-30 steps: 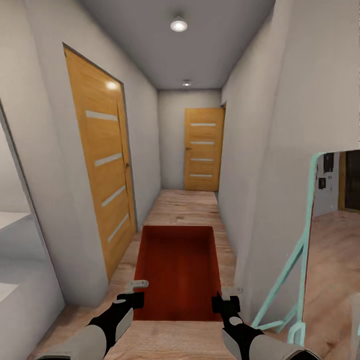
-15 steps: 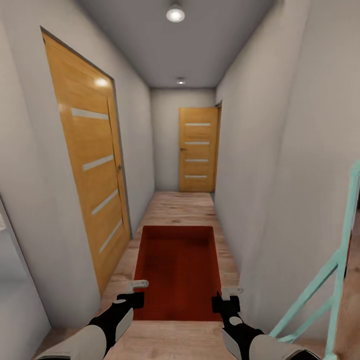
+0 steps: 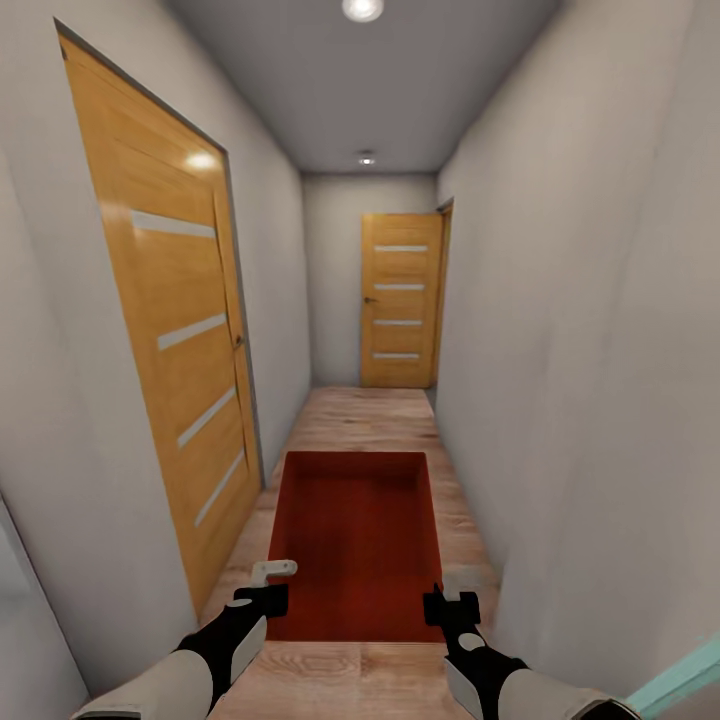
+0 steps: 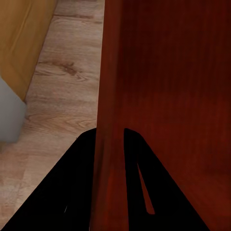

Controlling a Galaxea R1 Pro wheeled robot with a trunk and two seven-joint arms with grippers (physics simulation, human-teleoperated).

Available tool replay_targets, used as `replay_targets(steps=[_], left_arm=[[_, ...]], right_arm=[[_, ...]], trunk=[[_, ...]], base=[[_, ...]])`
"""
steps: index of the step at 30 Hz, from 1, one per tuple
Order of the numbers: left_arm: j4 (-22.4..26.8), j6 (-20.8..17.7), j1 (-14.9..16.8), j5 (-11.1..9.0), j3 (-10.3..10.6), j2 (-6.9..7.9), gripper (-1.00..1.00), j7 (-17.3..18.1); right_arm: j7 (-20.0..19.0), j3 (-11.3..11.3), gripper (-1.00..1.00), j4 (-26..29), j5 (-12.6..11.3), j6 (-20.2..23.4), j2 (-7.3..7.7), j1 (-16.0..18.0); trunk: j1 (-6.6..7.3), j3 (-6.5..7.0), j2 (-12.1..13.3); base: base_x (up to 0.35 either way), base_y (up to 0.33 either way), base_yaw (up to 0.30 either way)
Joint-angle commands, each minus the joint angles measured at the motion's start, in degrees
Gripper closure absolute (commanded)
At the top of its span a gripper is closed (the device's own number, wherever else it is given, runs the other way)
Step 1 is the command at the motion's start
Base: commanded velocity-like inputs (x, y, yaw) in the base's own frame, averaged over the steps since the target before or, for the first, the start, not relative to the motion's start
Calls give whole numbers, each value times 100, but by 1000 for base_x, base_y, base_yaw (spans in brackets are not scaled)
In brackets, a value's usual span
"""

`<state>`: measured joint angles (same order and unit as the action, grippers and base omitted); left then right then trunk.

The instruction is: Move the two storage containers from the living room to the garage. In the garage, place one container on the floor and stack the other container on top of it (either order is fine).

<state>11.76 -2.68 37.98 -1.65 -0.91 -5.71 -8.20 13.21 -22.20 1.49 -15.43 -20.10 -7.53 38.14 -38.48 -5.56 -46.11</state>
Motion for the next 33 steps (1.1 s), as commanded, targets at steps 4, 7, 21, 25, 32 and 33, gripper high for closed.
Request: replay_targets(steps=[4,7,21,25,32,33], left_arm=[[2,-31,-2,24,-135,202,100,-146],[2,-35,-2,24,-132,202,100,-146],[2,-40,-2,24,-137,202,100,-146],[2,-40,-2,24,-137,202,100,-146],[2,-40,-2,24,-137,203,100,-146],[2,-40,-2,24,-137,202,100,-146]], right_arm=[[14,418,100,18,49,-82,-3,6],[14,418,100,18,49,-82,-3,8],[14,418,100,18,49,-82,-3,8],[11,418,100,18,49,-79,-3,8],[12,418,100,18,49,-81,-3,8],[12,418,100,18,49,-80,-3,8]], trunk=[[-4,-9,-7],[-4,-9,-7],[-4,-9,-7],[-4,-9,-7],[-4,-9,-7],[-4,-9,-7]], base=[[320,109,0],[319,107,0],[320,106,0],[320,105,0],[320,93,0],[321,66,0]])
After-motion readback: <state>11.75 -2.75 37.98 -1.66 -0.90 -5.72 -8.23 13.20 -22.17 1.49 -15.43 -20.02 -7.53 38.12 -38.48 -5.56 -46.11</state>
